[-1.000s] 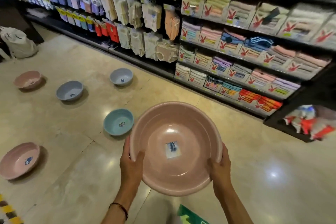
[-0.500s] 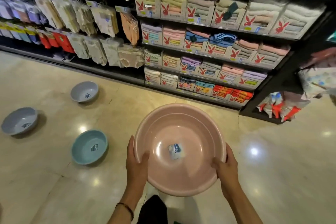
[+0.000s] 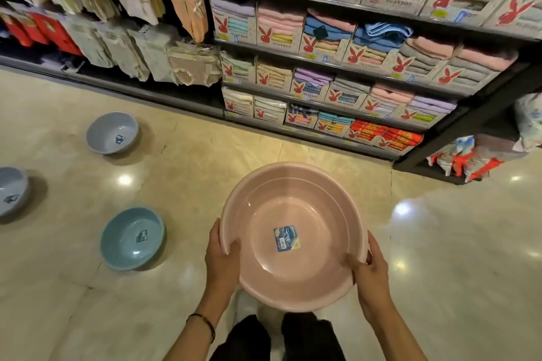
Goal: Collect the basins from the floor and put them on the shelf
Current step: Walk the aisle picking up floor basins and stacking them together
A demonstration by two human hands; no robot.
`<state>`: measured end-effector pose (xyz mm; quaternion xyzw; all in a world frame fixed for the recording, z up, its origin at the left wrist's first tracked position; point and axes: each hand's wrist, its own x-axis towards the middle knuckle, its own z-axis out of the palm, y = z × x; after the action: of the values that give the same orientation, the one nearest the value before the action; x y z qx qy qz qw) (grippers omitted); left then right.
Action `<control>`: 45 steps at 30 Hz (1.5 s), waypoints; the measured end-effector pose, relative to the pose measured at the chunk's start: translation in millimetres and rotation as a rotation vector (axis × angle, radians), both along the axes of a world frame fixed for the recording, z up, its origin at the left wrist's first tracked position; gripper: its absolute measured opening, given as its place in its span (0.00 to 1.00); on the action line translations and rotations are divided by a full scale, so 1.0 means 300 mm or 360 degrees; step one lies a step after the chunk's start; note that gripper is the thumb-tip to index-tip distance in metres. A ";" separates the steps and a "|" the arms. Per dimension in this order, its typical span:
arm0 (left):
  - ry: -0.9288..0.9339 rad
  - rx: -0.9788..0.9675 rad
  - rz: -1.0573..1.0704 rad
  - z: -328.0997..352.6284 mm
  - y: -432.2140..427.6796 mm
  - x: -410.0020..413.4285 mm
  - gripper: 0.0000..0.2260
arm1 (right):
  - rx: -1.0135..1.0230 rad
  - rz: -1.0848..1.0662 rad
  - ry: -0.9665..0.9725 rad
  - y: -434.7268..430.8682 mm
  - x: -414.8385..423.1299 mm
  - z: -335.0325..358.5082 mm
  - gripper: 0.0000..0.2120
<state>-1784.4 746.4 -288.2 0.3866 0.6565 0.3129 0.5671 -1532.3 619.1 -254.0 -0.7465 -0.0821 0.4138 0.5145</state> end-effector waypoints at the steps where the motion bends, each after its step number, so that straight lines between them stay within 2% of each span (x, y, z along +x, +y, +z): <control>1: 0.0009 -0.0016 0.0003 -0.025 0.018 0.015 0.24 | -0.0015 0.0007 0.0013 0.022 0.017 -0.027 0.34; 7: 0.0052 -0.0137 0.0081 -0.189 0.104 0.124 0.22 | -0.0205 0.0059 0.0088 0.142 0.141 -0.246 0.36; 11: 0.0139 -0.0175 0.0127 -0.334 0.149 0.208 0.24 | -0.0373 0.0193 0.0099 0.223 0.226 -0.427 0.43; 16: 0.0133 -0.0246 0.0153 -0.584 0.211 0.303 0.27 | -0.0503 0.0401 -0.0032 0.304 0.339 -0.751 0.28; 24: 0.0186 -0.0236 0.0152 -1.163 0.262 0.308 0.24 | -0.0520 0.0573 -0.0125 0.392 0.384 -1.334 0.28; 32: 0.0265 -0.0241 0.0079 -1.751 0.247 0.259 0.26 | -0.0478 0.0614 -0.0151 0.386 0.364 -1.895 0.31; 39: 0.0274 -0.0217 0.0026 -2.016 0.214 0.236 0.23 | -0.0546 0.0609 -0.0152 0.348 0.320 -2.165 0.33; 45: 0.0231 -0.0128 0.0007 -2.167 0.249 0.252 0.26 | -0.0471 0.0584 -0.0216 0.349 0.321 -2.303 0.31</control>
<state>-1708.9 821.1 -938.5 0.3837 0.7087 0.2588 0.5325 -1436.0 723.7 -945.0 -0.8124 -0.1892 0.4568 0.3091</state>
